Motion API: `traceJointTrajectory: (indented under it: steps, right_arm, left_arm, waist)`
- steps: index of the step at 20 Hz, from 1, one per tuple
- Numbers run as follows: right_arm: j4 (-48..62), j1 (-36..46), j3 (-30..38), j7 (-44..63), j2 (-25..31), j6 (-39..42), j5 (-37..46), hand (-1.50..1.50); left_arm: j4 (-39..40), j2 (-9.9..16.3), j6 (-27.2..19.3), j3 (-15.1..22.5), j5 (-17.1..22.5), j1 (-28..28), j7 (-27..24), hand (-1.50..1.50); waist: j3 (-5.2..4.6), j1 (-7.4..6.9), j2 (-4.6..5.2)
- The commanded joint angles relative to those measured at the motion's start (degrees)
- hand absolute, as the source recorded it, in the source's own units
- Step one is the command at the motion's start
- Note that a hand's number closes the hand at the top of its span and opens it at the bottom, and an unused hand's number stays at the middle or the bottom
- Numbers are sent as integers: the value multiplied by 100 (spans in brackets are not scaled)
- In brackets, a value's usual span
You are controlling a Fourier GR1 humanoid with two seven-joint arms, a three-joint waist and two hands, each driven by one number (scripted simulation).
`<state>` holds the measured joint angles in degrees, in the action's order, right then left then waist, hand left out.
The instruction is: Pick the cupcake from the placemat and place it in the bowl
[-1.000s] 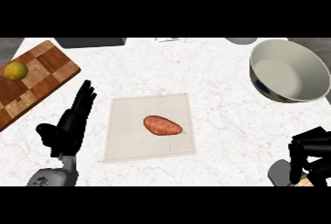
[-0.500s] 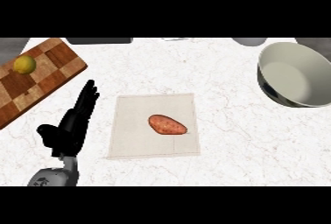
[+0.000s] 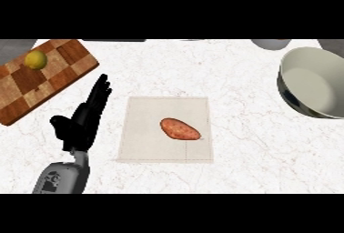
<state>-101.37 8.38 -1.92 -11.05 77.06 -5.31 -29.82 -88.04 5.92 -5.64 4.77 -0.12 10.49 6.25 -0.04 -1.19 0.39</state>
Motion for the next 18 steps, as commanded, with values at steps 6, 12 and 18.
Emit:
traceJointTrajectory:
  steps: [6,12,18]
  right_arm:
    - [1972,1263,-1090,-330,-1175,-235,2020,150]
    - [4021,2287,-1328,-1044,-2042,32,2885,150]
    - [6018,3295,-1415,-1705,-2803,53,3608,150]
  left_arm:
    - [102,-22,131,43,-45,-29,-214,0]
    - [87,-218,-29,148,-163,229,34,0]
    - [210,-112,107,61,-144,-115,-400,0]
  waist:
    - [4,-181,38]
    - [10,-165,43]
    - [12,-199,54]
